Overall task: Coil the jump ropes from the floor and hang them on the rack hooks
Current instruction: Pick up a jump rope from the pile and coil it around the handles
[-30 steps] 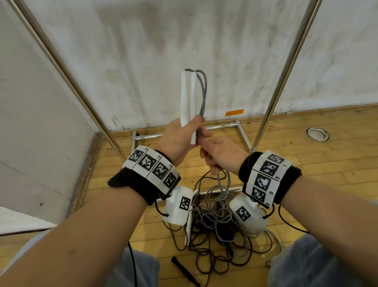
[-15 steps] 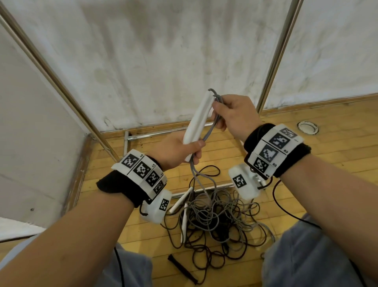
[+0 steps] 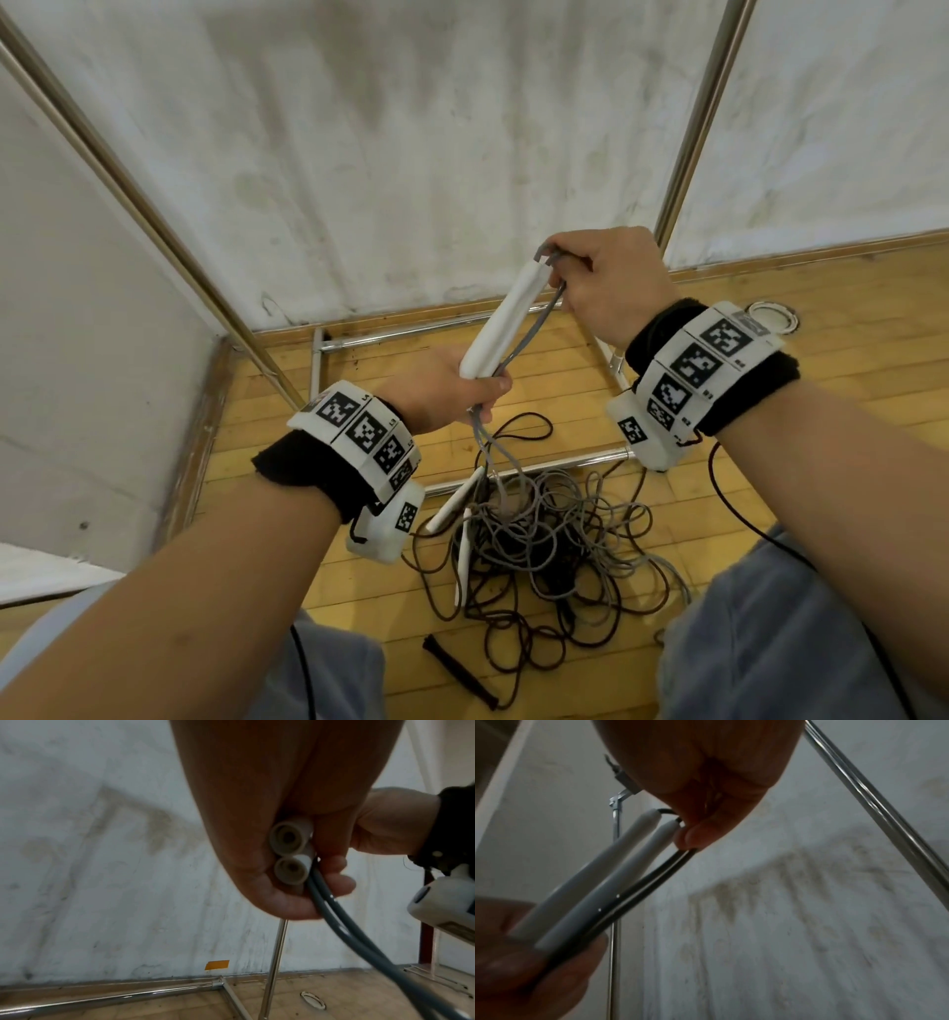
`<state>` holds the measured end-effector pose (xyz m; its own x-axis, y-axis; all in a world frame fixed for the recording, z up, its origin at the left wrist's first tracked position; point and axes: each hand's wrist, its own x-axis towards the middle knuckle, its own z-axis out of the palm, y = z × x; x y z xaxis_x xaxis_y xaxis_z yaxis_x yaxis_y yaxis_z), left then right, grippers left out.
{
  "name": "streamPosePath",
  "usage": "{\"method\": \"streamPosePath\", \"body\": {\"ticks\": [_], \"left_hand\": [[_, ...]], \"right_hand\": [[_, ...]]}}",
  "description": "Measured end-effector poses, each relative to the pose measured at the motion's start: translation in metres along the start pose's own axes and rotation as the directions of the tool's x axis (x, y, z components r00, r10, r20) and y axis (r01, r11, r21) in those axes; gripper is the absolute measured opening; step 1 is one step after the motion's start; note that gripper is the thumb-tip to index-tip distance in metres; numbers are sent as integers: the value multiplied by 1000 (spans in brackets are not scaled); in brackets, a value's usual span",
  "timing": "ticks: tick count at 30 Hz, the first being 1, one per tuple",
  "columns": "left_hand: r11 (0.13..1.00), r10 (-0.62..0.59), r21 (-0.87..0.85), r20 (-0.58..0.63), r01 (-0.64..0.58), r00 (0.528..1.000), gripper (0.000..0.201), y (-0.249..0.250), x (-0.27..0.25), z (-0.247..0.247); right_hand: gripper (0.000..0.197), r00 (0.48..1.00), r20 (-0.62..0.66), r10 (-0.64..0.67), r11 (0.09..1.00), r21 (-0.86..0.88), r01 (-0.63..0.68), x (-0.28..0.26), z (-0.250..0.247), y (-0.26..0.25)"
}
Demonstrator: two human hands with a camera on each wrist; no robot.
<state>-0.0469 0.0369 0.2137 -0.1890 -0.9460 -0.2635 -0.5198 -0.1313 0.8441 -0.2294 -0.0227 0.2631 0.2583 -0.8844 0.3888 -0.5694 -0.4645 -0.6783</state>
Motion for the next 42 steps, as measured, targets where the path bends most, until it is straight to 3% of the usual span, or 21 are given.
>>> {"method": "streamPosePath", "body": {"ticks": [2,4,6,8,10,13,15,17,19,24,26,28,30,32,34,37,40,42], "left_hand": [[999,-10,41,-39,12,999,26,2,1,1],[1000,-3,8,-51,4,999,26,5,0,3],[992,6,-123,-107,-19,994,16,7,-1,3],[952,-4,-301,-204,-59,979,8,9,-1,-1],[895,-11,-432,-279,-115,960,11,12,0,-8],[781,-33,-602,-303,-165,952,19,20,2,-16],[675,-86,-719,-301,-166,950,16,26,4,-17],[586,-119,-793,-286,-166,951,15,31,5,-15],[564,-127,-811,-273,-157,953,18,34,4,-14],[594,-133,-786,-307,-173,942,19,33,5,-17],[635,-160,-733,-435,-245,886,16,30,9,-28],[739,-186,-611,-592,-286,784,17,24,12,-45],[899,-156,-389,-713,-200,684,20,10,14,-60],[998,-49,-65,-762,0,646,24,-6,14,-68],[973,32,177,-741,148,670,28,-18,16,-69],[864,-1,384,-646,326,763,39,-29,17,-64],[801,-35,499,-511,330,859,52,-30,17,-53],[818,-51,504,-415,277,908,57,-24,17,-45]], "right_hand": [[24,988,-32,-152,975,-168,144,-1,0,-1],[27,973,-78,-219,956,-218,197,-2,2,0],[32,987,-147,-69,997,8,71,1,6,3],[49,983,-32,180,938,308,-161,0,10,5],[60,929,241,281,904,260,-341,-7,18,9],[45,801,572,176,964,65,-258,-31,46,4],[29,772,619,141,940,162,-302,-46,66,-4],[28,766,617,178,849,297,-437,-54,79,-8],[30,761,615,206,819,317,-478,-57,85,-8],[34,769,613,182,922,166,-351,-57,87,0],[41,755,628,187,944,98,-315,-59,84,5],[45,731,656,188,962,27,-271,-64,80,10],[41,751,632,191,969,1,-247,-64,73,14],[33,800,565,204,974,-36,-223,-58,65,17],[33,831,528,176,984,-94,-149,-50,55,17],[37,864,496,89,990,-143,-20,-39,38,15],[35,907,418,50,985,-172,25,-29,21,16],[32,936,347,50,972,-231,34,-22,12,19]]}}
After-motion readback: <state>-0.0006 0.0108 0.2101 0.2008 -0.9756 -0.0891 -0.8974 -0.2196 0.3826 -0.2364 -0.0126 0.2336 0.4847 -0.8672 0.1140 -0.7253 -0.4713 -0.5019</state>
